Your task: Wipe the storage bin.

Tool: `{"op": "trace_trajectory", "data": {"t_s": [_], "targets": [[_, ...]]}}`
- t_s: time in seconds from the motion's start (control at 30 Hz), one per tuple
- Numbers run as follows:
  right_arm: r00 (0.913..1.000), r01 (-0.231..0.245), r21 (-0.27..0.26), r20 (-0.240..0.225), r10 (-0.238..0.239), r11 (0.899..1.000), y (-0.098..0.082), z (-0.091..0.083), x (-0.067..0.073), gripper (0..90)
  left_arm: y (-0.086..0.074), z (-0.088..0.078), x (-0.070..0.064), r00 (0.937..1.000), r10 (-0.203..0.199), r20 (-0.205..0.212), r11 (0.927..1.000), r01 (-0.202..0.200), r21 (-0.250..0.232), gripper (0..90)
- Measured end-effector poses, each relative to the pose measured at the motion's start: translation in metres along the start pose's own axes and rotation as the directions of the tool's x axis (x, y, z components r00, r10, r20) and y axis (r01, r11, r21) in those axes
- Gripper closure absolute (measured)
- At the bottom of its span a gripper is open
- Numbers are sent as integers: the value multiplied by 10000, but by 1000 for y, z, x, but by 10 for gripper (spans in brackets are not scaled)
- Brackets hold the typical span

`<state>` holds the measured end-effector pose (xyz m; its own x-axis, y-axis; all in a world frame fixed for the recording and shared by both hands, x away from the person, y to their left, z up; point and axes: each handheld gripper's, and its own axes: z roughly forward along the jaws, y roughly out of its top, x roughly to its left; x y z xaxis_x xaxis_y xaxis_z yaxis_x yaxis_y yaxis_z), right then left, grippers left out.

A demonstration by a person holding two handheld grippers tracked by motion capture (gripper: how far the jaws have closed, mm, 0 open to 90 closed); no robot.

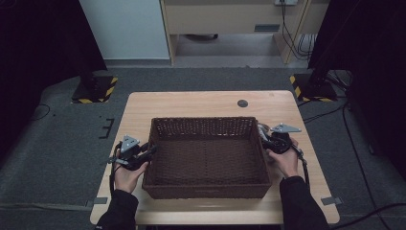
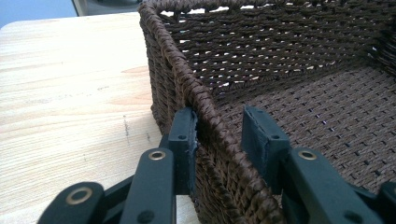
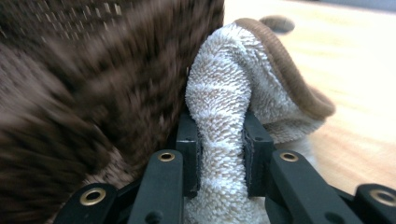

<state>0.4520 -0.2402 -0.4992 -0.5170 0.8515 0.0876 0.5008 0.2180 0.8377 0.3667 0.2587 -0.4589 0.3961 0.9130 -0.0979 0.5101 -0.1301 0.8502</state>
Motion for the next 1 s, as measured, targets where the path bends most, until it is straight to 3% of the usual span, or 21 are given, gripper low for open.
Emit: {"op": "trace_trajectory", "data": {"t_s": [0.13, 0.27, 0.4, 0.53, 0.67, 0.83, 0.9, 1.0], "targets": [[9995, -309, -1136, -74, 302, 9930, 11, -24, -5, 738, 0, 0, 0, 10000, 10, -4, 10000, -10, -3, 645], [9998, 1, -1852, -206, -40, 9827, 19, -48, -3, 739, 0, 0, 0, 10000, 40, -20, 10000, -40, -5, 645], [9987, 228, -1622, -418, -300, 9865, 14, -49, 2, 739, 0, 0, 0, 10000, 14, -28, 10000, -14, -7, 644], [9974, 571, -530, -407, -593, 9970, 0, -29, 6, 739, 0, 0, 0, 10000, -6, -32, 10000, 6, -13, 643], [9979, 538, 433, -395, -521, 9976, -15, -13, 5, 739, -1, 0, 0, 10000, -51, -24, 10000, 51, -34, 644], [9987, 436, 216, -269, -430, 9988, -10, -20, 7, 738, -1, 0, 1, 9999, -165, 5, 9998, 165, -81, 645], [9990, 307, -416, -314, -320, 9987, -4, -32, 5, 738, -1, 0, 0, 9999, -108, -36, 9999, 107, -68, 645], [9988, 162, -1348, -447, -224, 9907, 6, -54, 5, 739, -1, 0, 0, 9999, -95, -49, 9999, 94, -65, 646]]}}
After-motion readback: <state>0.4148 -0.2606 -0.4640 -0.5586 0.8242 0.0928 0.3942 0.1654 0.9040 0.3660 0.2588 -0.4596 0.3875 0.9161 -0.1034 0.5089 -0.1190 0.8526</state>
